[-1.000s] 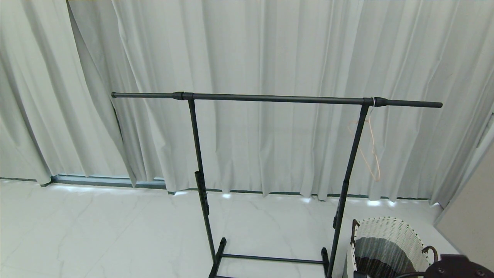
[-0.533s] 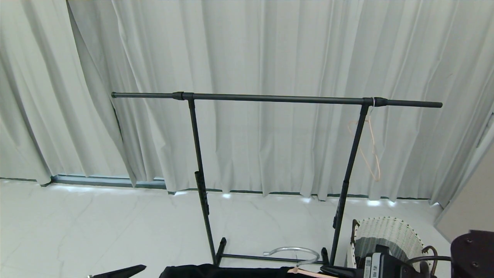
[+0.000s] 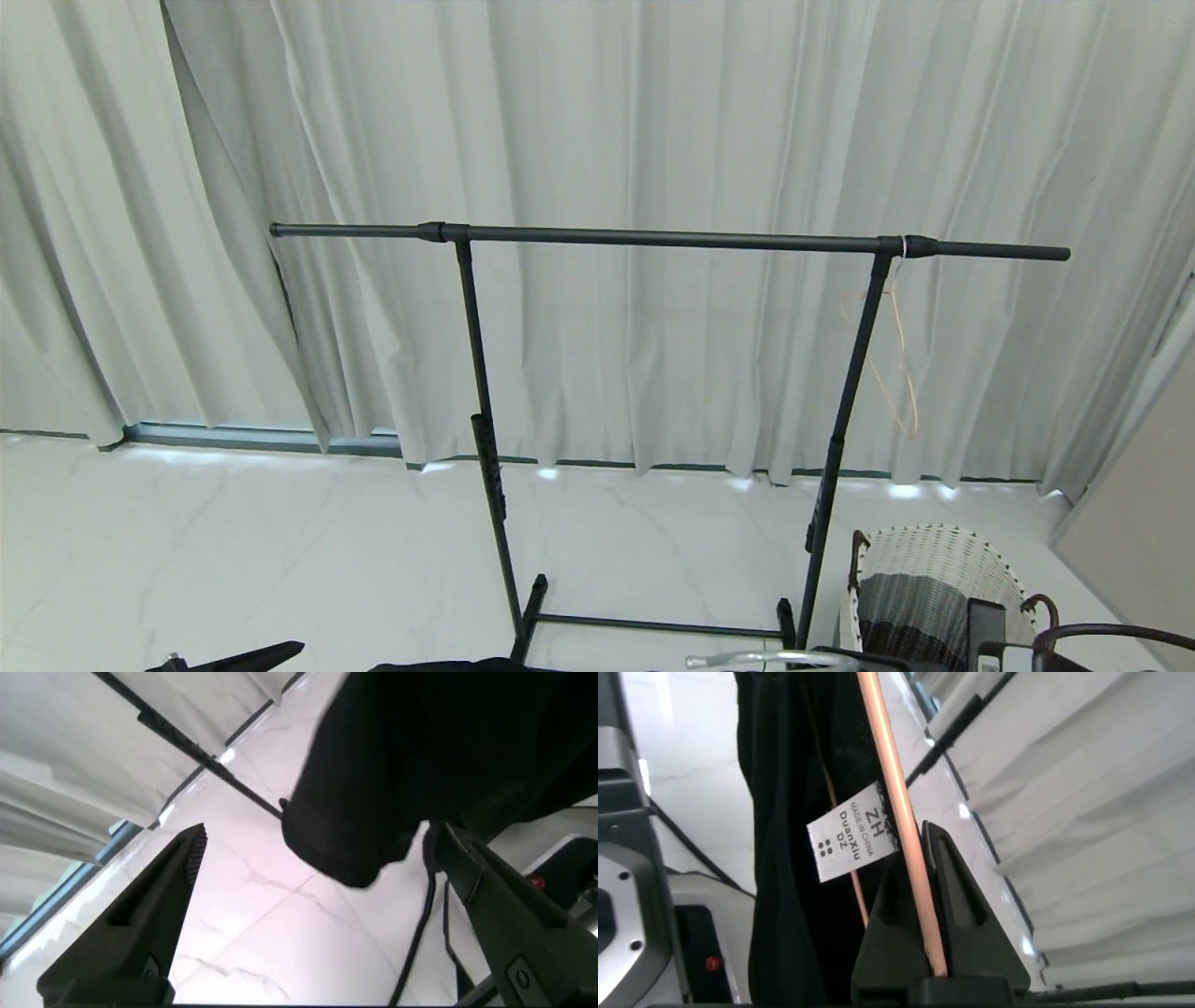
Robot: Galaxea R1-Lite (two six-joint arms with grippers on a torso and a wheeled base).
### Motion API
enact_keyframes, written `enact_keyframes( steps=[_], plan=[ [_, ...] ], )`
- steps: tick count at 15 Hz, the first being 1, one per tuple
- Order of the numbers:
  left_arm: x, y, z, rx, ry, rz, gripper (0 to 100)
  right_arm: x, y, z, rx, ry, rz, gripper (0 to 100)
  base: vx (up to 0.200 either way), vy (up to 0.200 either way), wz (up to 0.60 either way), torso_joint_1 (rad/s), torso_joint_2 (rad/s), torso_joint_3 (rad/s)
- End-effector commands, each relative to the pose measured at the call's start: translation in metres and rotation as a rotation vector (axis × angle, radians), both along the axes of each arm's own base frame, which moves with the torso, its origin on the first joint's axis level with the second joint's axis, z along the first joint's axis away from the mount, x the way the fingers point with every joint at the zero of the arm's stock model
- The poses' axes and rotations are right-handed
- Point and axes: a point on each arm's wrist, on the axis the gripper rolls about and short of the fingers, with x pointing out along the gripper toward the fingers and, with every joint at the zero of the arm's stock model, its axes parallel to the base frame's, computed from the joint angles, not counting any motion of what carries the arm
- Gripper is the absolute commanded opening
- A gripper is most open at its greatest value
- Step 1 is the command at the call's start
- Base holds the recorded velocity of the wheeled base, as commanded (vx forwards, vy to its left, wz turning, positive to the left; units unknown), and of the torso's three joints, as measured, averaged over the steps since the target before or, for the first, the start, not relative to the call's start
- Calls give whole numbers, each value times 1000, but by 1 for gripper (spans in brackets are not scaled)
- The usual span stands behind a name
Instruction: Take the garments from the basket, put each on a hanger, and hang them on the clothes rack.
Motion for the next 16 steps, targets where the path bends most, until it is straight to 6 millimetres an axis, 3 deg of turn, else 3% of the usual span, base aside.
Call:
enact_keyframes(
  steps=[1, 2, 3, 8, 12, 16],
  plan=[
    [2, -3, 1, 0, 10, -15, 100, -5, -1, 5, 20, -20, 26, 0, 0, 0, 0, 0, 0, 0],
    [3, -4, 2, -4, 13, -21, 100, -5, 0, 5, 20, -23, 30, 0, 0, 0, 0, 0, 0, 0],
    [4, -6, 4, -9, 13, -26, 0, -7, 0, 5, 18, -27, 39, 0, 0, 0, 0, 0, 0, 0],
    [3, -4, 2, 1, 15, -11, 0, -8, -5, 4, 19, -28, 27, 0, 0, 0, 0, 0, 0, 0],
    [11, 8, 0, 44, -17, 208, 0, -1, -31, -4, 11, -21, -100, 0, 0, 0, 0, 0, 0, 0],
    [13, 13, -1, 103, -35, 233, 0, 1, -38, -2, 39, -15, -151, 0, 0, 0, 0, 0, 0, 0]
  ],
)
